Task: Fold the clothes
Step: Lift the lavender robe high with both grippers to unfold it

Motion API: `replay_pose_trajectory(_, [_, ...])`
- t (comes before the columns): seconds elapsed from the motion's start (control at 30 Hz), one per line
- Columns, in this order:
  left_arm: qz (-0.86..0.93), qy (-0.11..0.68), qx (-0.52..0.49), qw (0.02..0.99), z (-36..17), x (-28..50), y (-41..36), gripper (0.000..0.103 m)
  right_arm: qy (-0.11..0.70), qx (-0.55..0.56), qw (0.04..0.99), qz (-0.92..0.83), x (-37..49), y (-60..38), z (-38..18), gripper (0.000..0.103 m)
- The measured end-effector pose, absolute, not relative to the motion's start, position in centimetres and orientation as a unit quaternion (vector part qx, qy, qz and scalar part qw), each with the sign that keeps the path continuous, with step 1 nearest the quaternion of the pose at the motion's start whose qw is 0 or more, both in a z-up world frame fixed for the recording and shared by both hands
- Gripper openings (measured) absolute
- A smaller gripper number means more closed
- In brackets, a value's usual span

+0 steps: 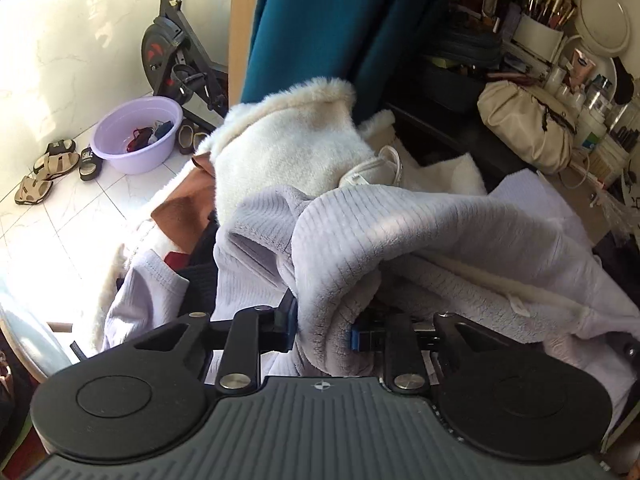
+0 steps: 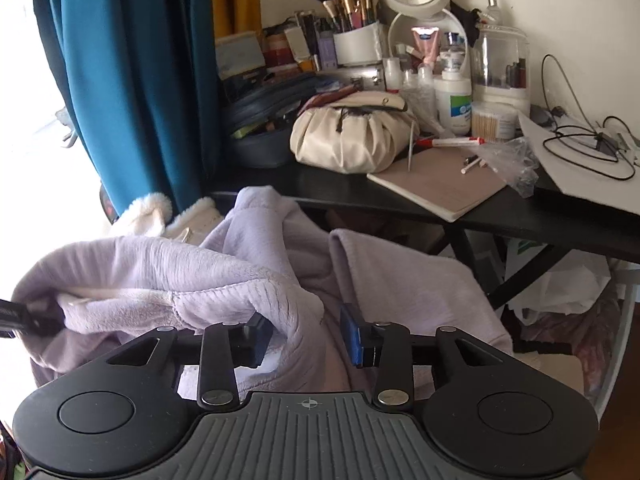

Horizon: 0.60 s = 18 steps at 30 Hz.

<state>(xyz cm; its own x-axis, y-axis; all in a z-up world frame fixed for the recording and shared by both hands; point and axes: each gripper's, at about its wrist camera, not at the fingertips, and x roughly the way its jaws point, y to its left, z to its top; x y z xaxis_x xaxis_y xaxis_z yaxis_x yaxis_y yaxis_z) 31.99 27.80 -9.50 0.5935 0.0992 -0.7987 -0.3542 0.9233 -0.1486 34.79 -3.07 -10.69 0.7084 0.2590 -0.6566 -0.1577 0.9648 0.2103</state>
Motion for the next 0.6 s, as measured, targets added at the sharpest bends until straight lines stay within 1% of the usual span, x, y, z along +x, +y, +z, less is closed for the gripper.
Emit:
replay_pose_trajectory(0.1, [0.144,0.399,-0.129,0.897,-7.4,30.3,28.4,0.022,0.392,0.078,0.906,0.137,35.7,-1.5,-11.7,0.037])
replay_pose_trajectory(0.2, [0.145,0.363,-0.103,0.915,-5.3,28.8,28.1,0.02,0.404,0.093,0.896,0.156,36.6,-0.2,-12.1,0.037])
replay_pose_trajectory(0.23, [0.144,0.35,-0.094,0.921,-4.6,28.3,27.8,0.02,0.407,0.101,0.893,0.163,36.8,0.2,-12.1,0.036])
replay_pose_trajectory(0.3, [0.143,0.32,-0.082,0.933,-3.2,27.4,27.4,0.019,0.407,0.124,0.888,0.177,37.3,0.8,-11.5,0.018])
replay_pose_trajectory(0.33, [0.142,0.301,-0.078,0.94,-2.2,27.0,27.2,0.019,0.4,0.136,0.888,0.183,37.4,0.9,-10.9,0.018])
replay_pose_trajectory(0.43, [0.143,0.233,-0.072,0.959,1.2,25.6,26.9,0.019,0.338,0.177,0.903,0.196,37.0,0.4,-6.7,0.016])
replay_pose_trajectory(0.57, [0.137,0.096,-0.048,0.985,7.2,23.3,25.8,0.017,0.216,0.272,0.913,0.214,35.8,-3.0,1.4,0.014])
replay_pose_trajectory(0.6, [0.131,0.078,-0.049,0.987,8.1,23.0,25.4,0.017,0.184,0.286,0.915,0.218,35.2,-4.1,3.3,0.014])
